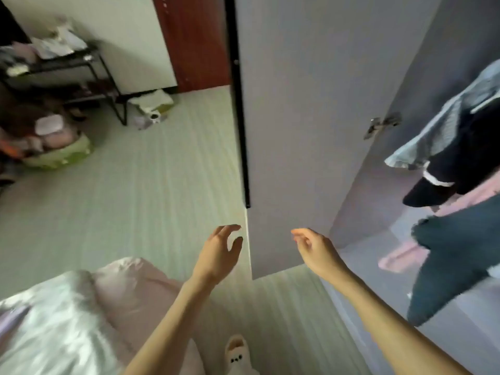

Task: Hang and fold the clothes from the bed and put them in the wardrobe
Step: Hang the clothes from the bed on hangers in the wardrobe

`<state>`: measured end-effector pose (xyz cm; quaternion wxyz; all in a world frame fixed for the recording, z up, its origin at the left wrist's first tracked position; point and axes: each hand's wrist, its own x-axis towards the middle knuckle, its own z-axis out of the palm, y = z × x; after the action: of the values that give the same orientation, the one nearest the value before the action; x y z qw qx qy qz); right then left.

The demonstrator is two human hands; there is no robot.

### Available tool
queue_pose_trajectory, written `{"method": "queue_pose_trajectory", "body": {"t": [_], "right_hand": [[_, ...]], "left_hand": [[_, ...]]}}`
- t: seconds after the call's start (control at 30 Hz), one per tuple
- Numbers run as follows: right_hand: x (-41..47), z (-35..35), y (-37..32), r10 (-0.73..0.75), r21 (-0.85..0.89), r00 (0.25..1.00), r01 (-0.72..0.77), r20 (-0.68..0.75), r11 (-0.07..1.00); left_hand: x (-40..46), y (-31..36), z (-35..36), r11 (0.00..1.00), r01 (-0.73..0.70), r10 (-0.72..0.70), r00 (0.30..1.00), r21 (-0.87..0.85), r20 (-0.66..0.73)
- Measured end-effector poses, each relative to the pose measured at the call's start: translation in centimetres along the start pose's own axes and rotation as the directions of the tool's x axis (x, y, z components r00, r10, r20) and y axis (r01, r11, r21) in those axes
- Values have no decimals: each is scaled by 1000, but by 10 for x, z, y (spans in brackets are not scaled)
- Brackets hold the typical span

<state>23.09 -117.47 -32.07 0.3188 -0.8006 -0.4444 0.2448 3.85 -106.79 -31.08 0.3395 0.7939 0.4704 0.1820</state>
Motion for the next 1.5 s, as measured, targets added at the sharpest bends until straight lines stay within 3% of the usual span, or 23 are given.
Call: {"method": "queue_pose_trajectory", "body": {"t": [0.07, 0.2, 0.3, 0.47, 0.6, 0.73, 0.83, 0.87, 0.93, 1.07, 1.13, 1.23, 1.3, 1.37, 1.5], "right_hand": [[0, 46, -38, -81, 4, 983, 81, 164, 997], [-23, 154, -125, -231, 22, 852, 250, 469, 968], [-57, 248, -202, -336, 35, 658, 426, 674, 904], [-131, 388, -303, -381, 85, 380, 605, 843, 792], [-200, 486, -341, -365, 151, 145, 727, 920, 670], [-246, 586, -355, -387, 184, 24, 852, 922, 491], [-268, 658, -370, -437, 189, -20, 918, 899, 348], [-284, 706, -369, -423, 194, -74, 949, 903, 249], [-292, 729, -387, -476, 183, -111, 977, 873, 108], [-337, 812, -389, -439, 179, -245, 966, 864, -187], [-346, 833, -382, -435, 149, -245, 958, 866, -244], [-343, 835, -382, -463, 188, -242, 969, 852, -161], [-331, 821, -384, -487, 317, -239, 945, 840, 84], [-320, 791, -388, -524, 444, -219, 824, 823, 353], [-279, 699, -416, -569, 497, -58, 567, 820, 657]], "left_hand": [[-32, -43, -39, 992, 129, -130, 986, -9, -108], [-122, -132, -113, 926, 370, -374, 865, -78, -333], [-202, -201, -167, 846, 508, -518, 709, -163, -478], [-323, -301, -228, 694, 648, -685, 459, -314, -566], [-421, -379, -233, 504, 746, -830, 277, -436, -485], [-486, -443, -221, 326, 797, -914, 128, -508, -386], [-503, -485, -226, 294, 808, -910, 73, -511, -407], [-514, -515, -217, 262, 792, -917, 27, -551, -397], [-510, -518, -230, 302, 780, -884, 15, -547, -467], [-523, -550, -215, 302, 742, -849, -76, -598, -523], [-529, -552, -206, 275, 736, -861, -98, -619, -500], [-536, -548, -196, 245, 739, -866, -125, -628, -485], [-534, -544, -196, 247, 741, -859, -131, -625, -495], [-527, -537, -200, 258, 750, -853, -119, -609, -508], [-485, -503, -224, 376, 768, -805, -7, -519, -593]]}}
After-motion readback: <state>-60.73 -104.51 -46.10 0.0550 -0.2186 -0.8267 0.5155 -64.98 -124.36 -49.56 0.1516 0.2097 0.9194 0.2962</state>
